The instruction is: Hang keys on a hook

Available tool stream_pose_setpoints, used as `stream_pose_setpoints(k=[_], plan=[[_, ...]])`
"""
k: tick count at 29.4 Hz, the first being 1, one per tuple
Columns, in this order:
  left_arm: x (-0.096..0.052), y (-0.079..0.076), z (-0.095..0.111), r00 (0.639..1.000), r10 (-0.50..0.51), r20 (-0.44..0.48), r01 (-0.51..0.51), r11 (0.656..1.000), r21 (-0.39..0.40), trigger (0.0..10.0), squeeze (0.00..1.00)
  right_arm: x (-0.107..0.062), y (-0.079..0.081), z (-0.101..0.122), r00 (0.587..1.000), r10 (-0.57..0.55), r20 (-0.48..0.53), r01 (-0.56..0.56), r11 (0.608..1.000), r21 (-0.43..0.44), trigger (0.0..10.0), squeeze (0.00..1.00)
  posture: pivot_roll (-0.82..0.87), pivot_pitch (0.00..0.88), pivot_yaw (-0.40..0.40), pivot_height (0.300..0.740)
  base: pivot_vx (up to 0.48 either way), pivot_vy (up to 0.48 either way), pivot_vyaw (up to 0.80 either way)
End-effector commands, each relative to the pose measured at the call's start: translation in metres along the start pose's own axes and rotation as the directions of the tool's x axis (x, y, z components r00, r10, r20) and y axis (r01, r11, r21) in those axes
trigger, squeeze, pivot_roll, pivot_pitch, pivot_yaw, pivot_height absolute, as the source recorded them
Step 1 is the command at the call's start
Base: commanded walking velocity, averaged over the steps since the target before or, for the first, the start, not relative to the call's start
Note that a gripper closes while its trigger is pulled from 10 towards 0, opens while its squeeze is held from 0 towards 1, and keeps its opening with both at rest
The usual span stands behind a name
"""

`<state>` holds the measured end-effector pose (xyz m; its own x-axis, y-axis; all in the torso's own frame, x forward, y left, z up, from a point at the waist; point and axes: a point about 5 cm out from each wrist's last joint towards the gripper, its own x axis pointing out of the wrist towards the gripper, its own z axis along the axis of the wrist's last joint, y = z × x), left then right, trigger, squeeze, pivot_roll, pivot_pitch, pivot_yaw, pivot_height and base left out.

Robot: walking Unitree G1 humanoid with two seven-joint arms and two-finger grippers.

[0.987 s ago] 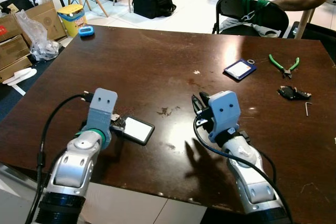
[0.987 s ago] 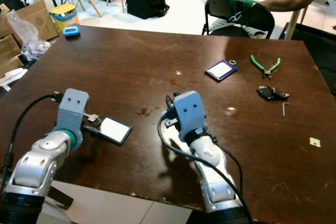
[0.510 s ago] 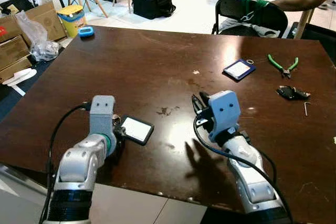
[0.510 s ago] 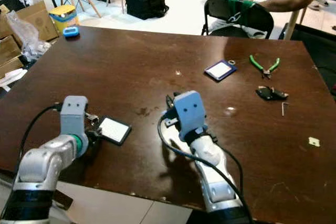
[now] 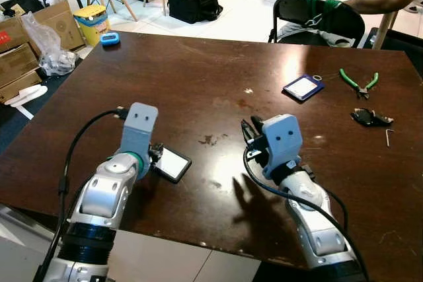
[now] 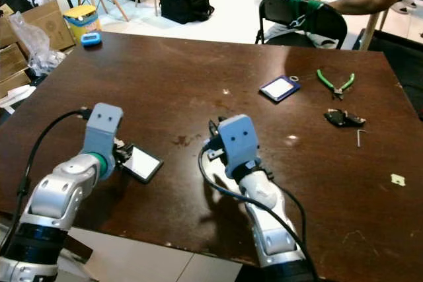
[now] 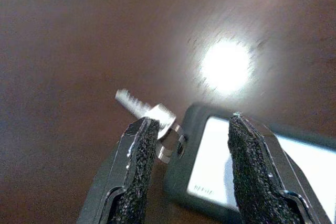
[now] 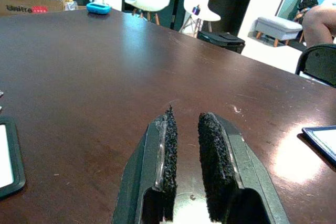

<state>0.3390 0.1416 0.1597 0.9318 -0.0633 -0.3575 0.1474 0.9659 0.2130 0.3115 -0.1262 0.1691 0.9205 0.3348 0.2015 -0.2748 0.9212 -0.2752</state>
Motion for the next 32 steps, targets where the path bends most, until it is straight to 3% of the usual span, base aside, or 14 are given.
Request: stream_pose_setpoints(k=[1, 2, 3, 9, 15, 18, 19, 21, 32], plan=[[0.001, -0.005, 0.0, 1.0, -0.022, 0.011, 0.021, 0.996, 0.085, 10.0, 0.0, -0.001, 0.003, -0.003, 1.0, 0.007, -0.012, -0.007, 1.0, 0.007, 10.0, 0.0, -0.12, 0.098, 0.139, 0.74, 0.0, 0.0, 0.0], [0.001, -0.005, 0.0, 1.0, -0.022, 0.011, 0.021, 0.996, 0.085, 10.0, 0.0, -0.001, 0.003, -0.003, 1.0, 0.007, -0.012, -0.007, 1.0, 0.007, 10.0, 0.0, -0.12, 0.098, 0.139, 0.74, 0.0, 0.0, 0.0], [0.004, -0.012, 0.001, 0.998, -0.057, 0.0, 0.057, 0.988, 0.143, 10.0, 0.0, 0.0, 0.004, -0.003, 1.0, 0.01, -0.013, -0.01, 1.0, 0.008, 10.0, 0.0, -0.11, 0.099, 0.134, 0.74, 0.0, 0.0, 0.0], [0.014, -0.016, -0.002, 0.996, -0.075, -0.054, 0.082, 0.986, 0.144, 10.0, 0.0, 0.001, 0.005, -0.004, 1.0, 0.014, -0.013, -0.014, 1.0, 0.01, 10.0, 0.0, -0.11, 0.099, 0.136, 0.74, 0.0, 0.0, 0.0], [0.027, -0.007, -0.012, 0.992, -0.011, -0.129, 0.018, 0.999, 0.05, 10.0, 0.0, 0.001, 0.005, -0.004, 1.0, 0.014, -0.015, -0.014, 1.0, 0.01, 10.0, 0.0, -0.12, 0.102, 0.138, 0.74, 0.0, 0.0, 0.0], [0.027, -0.007, -0.012, 0.992, -0.011, -0.129, 0.018, 0.999, 0.05, 10.0, 0.0, 0.001, 0.005, -0.004, 1.0, 0.014, -0.015, -0.014, 1.0, 0.01, 10.0, 0.0, -0.12, 0.102, 0.138, 0.74, 0.0, 0.0, 0.0], [0.031, 0.007, -0.016, 0.986, 0.052, -0.158, -0.054, 0.998, -0.011, 10.0, 0.0, 0.001, 0.006, -0.004, 1.0, 0.015, -0.016, -0.015, 1.0, 0.011, 10.0, 0.0, -0.11, 0.102, 0.136, 0.74, 0.0, 0.0, 0.0], [0.031, 0.014, -0.018, 0.982, 0.076, -0.171, -0.083, 0.996, -0.035, 10.0, 0.0, 0.001, 0.005, -0.004, 1.0, 0.015, -0.016, -0.015, 1.0, 0.01, 10.0, 0.0, -0.11, 0.102, 0.136, 0.74, 0.0, 0.0, 0.0], [0.028, 0.023, -0.033, 0.972, 0.06, -0.228, -0.083, 0.992, -0.093, 10.0, 0.0, 0.0, 0.006, -0.004, 1.0, 0.017, -0.016, -0.017, 1.0, 0.012, 10.0, 0.0, -0.11, 0.106, 0.135, 0.74, 0.0, 0.0, 0.0]])
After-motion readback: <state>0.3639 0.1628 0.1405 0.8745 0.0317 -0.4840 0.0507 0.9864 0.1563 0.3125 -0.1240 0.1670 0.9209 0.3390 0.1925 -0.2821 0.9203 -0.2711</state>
